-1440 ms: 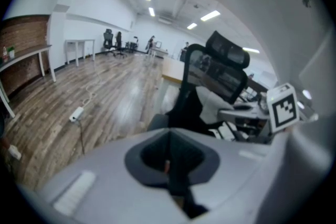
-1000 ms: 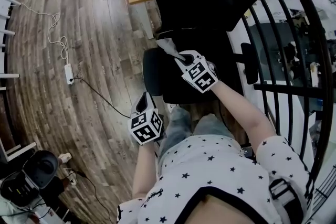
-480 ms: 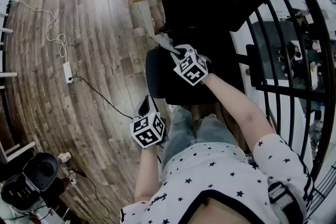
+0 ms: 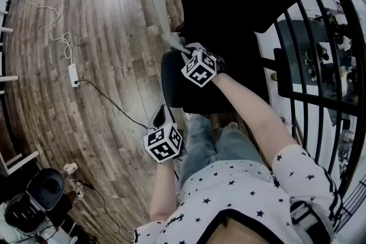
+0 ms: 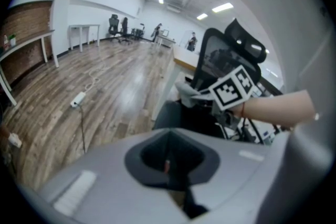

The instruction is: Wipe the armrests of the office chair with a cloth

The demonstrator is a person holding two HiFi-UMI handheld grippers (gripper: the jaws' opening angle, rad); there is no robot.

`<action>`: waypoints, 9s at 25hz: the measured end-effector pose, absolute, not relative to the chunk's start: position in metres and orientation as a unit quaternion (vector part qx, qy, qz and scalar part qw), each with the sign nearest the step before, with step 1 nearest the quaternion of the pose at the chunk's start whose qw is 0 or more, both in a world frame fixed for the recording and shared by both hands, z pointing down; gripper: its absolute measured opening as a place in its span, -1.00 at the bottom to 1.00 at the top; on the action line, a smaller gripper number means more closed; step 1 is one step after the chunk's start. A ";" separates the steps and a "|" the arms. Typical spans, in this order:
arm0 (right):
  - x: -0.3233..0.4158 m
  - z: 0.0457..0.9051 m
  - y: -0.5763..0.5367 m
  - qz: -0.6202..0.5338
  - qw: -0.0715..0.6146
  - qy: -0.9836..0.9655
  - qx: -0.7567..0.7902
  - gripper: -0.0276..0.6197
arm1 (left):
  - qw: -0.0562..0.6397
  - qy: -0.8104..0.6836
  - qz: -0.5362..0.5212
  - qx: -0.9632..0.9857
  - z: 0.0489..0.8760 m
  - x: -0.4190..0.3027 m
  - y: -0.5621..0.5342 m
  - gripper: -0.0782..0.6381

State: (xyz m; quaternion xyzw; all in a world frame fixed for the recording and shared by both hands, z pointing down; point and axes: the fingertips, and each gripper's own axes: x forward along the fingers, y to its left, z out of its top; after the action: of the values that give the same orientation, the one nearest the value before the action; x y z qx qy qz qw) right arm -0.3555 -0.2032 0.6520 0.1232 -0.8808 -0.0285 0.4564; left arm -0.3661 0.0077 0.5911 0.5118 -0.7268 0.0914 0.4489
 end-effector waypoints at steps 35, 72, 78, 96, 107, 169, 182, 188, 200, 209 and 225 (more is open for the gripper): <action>-0.363 0.703 -0.160 -0.007 0.513 -0.855 0.077 -0.82 | 0.461 -0.726 0.095 0.502 0.607 -0.364 0.026 -0.76; -0.345 0.699 -0.090 -0.003 0.520 -0.854 0.002 -0.82 | 0.454 -0.740 0.080 0.490 0.592 -0.357 0.037 -0.76; -0.340 0.698 -0.078 0.000 0.516 -0.856 -0.003 -0.82 | 0.451 -0.743 0.079 0.489 0.590 -0.353 0.041 -0.76; -0.331 0.698 -0.031 -0.004 0.514 -0.856 -0.049 -0.82 | 0.449 -0.752 0.070 0.477 0.586 -0.348 0.054 -0.76; -0.322 0.696 -0.005 -0.012 0.513 -0.855 -0.079 -0.82 | 0.448 -0.758 0.067 0.470 0.582 -0.340 0.063 -0.76; -0.098 0.581 0.039 0.049 0.405 -0.913 -0.025 -0.82 | 0.390 -0.739 0.078 0.544 0.525 -0.148 0.055 -0.76; -0.024 0.525 0.031 0.101 0.329 -0.936 0.075 -0.82 | 0.364 -0.717 0.093 0.587 0.497 -0.083 0.055 -0.76; 0.006 0.501 0.029 0.101 0.299 -0.944 0.099 -0.82 | 0.342 -0.714 0.098 0.603 0.484 -0.058 0.054 -0.76; 0.051 0.474 0.040 0.092 0.263 -0.951 0.132 -0.82 | 0.322 -0.716 0.094 0.613 0.472 -0.025 0.064 -0.76; 0.057 0.470 0.042 0.097 0.249 -0.954 0.138 -0.82 | 0.313 -0.722 0.093 0.610 0.467 -0.022 0.068 -0.76; 0.055 0.466 0.032 0.112 0.233 -0.954 0.153 -0.82 | 0.308 -0.718 0.103 0.615 0.463 -0.024 0.061 -0.76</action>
State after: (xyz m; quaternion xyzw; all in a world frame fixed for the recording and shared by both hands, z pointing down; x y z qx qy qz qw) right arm 0.0554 0.0320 0.4664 0.1532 -0.9538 0.1118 0.2330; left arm -0.0242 0.0610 0.4628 0.6154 -0.7183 0.1031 0.3078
